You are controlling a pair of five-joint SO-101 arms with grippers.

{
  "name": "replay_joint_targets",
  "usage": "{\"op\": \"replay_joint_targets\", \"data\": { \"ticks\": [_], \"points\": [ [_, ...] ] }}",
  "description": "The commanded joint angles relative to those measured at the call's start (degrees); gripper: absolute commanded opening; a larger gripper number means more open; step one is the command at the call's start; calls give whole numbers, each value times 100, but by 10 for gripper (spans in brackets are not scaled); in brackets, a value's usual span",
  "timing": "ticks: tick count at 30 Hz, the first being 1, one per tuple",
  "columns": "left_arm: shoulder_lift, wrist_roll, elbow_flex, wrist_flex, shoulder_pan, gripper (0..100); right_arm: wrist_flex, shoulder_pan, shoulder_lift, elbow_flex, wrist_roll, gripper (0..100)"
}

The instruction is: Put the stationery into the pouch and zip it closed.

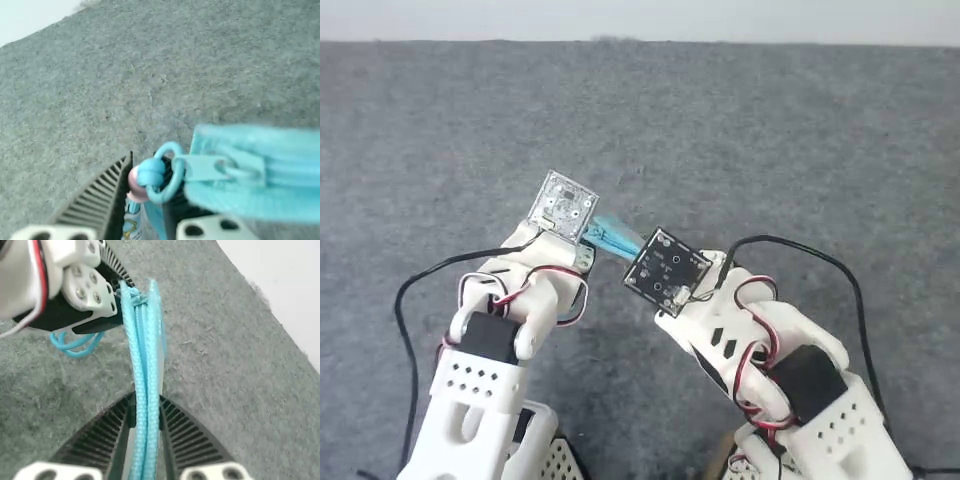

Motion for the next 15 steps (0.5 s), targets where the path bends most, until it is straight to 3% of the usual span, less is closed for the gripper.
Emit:
{"op": "replay_joint_targets", "data": {
  "ticks": [1,15],
  "points": [
    [79,79,-13,-167,-79,11,66,4,-374,-246,35,7],
    [97,79,699,-1143,-44,11,207,242,-356,-958,44,7]
  ]
}}
